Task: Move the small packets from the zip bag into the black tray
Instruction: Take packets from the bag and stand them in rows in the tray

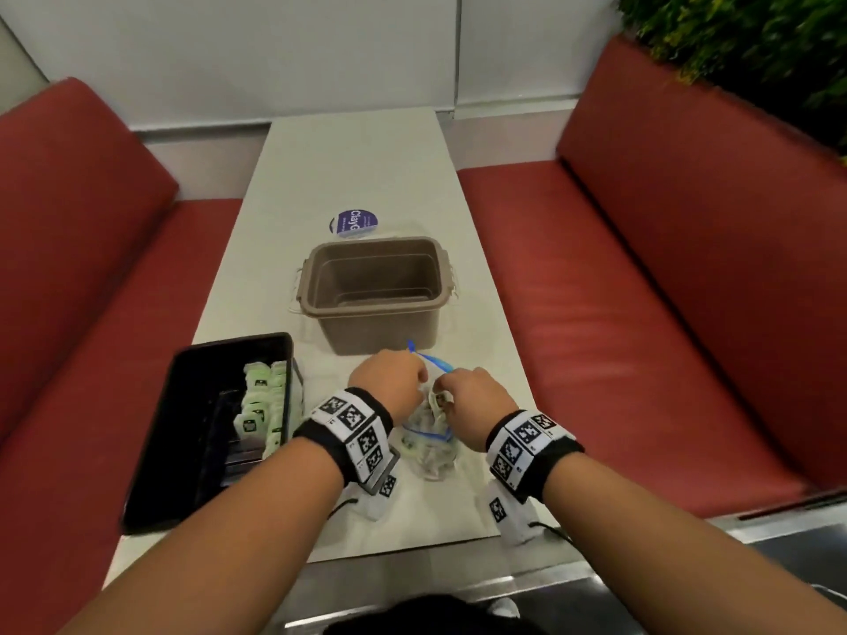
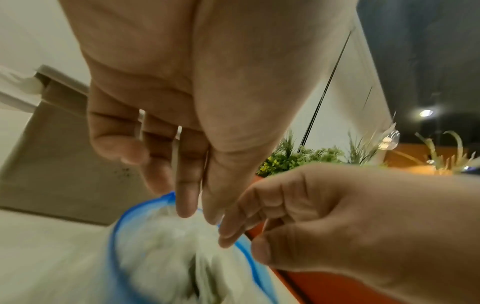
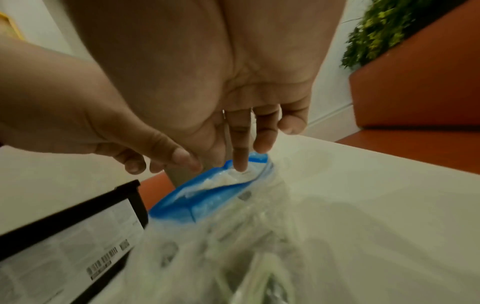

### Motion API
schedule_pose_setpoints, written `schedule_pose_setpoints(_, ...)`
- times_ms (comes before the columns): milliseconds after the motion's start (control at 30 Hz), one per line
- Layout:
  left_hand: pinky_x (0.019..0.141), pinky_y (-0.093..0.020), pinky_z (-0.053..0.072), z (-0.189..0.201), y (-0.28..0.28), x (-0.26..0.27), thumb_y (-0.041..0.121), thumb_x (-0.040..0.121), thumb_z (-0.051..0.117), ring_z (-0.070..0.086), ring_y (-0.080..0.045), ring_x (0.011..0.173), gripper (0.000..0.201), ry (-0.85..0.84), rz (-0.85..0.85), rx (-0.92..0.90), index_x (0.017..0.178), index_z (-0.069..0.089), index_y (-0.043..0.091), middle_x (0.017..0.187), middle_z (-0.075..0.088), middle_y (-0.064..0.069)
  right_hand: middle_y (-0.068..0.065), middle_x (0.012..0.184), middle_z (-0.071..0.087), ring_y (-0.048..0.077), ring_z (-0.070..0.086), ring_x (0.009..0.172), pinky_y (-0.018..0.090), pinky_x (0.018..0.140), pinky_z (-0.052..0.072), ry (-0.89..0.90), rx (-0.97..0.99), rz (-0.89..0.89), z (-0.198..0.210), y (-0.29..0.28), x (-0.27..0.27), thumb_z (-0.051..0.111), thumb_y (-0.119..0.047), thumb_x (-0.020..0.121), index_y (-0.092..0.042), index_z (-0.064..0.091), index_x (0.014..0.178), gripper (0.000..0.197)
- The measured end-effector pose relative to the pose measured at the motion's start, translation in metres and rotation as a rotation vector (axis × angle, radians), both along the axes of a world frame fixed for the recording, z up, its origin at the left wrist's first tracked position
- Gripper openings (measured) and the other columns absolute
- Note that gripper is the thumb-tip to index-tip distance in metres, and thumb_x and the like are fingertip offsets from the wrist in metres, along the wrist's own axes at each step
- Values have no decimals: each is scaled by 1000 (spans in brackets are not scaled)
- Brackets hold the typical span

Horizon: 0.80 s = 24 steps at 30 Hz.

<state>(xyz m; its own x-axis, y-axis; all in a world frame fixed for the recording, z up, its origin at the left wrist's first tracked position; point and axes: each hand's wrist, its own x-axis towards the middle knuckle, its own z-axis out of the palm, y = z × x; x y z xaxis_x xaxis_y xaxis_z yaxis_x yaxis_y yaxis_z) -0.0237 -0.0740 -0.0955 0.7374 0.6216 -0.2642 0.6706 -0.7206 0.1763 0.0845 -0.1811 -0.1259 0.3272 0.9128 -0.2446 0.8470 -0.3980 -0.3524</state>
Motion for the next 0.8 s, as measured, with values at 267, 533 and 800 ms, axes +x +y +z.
schedule_pose_setpoints(267,83,-36,54,-33,-27,5,16,86,61,63,-25,99,22,118,179,103,105,69,25,105,68,-2,7,117,59,32,57,105,42,86,51,-41,-101,123,-21,-2,26,50,-27,93,-25,55,126,34)
schedule_pose_setpoints(533,76,-33,53,-31,-30,-6,30,90,64,64,-18,83,6,-171,336,-3,88,68,28,85,70,6,7,103,66,32,62,93,40,80,52,19,-115,171,-24,7,28,44,-29,92,-27,57,115,26)
schedule_pose_setpoints(800,62,-19,46,-20,-38,-26,22,87,71,63,-11,65,8,-617,603,-206,84,67,28,67,66,2,1,103,63,29,56,100,37,78,42,-44,9,127,-28,9,25,51,-33,92,-26,66,103,20)
